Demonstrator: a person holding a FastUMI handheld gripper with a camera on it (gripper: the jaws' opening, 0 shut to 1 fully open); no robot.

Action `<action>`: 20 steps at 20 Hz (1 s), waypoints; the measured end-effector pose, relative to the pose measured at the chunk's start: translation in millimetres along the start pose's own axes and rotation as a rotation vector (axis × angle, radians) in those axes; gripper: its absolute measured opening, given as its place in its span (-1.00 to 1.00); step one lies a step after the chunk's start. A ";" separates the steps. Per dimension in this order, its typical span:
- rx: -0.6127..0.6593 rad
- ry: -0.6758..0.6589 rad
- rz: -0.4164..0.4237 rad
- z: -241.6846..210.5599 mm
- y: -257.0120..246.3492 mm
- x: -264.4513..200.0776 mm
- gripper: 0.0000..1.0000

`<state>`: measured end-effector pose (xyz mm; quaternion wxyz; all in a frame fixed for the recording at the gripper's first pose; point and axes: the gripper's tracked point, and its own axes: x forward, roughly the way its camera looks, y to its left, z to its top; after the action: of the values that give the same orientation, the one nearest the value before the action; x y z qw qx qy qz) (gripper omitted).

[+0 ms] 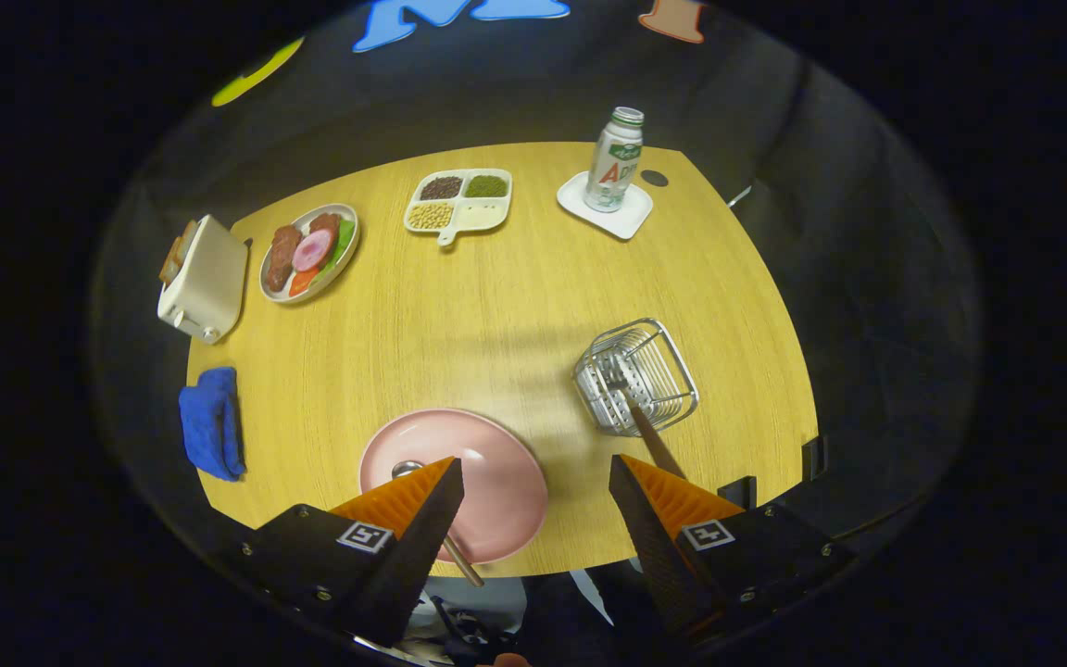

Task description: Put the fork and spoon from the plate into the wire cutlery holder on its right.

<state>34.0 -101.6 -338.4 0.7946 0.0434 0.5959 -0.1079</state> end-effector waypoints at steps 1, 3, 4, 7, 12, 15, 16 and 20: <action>-0.030 0.016 0.003 -8.8 10.3 3.3 0.95; -0.073 0.048 0.017 -27.1 30.3 10.8 0.95; -0.087 0.064 0.027 -36.5 39.7 15.5 0.94; -0.136 0.107 0.043 -62.0 59.8 29.8 0.92; -0.194 0.166 0.057 -94.1 76.2 52.0 0.92; -0.203 0.194 0.066 -112.0 78.3 64.3 0.93; -0.201 0.203 0.068 -115.7 78.2 69.3 0.93; -0.213 0.242 0.074 -132.9 77.0 86.6 0.93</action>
<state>-50.4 -10.9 -463.8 0.7205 -0.0064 0.6933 -0.0086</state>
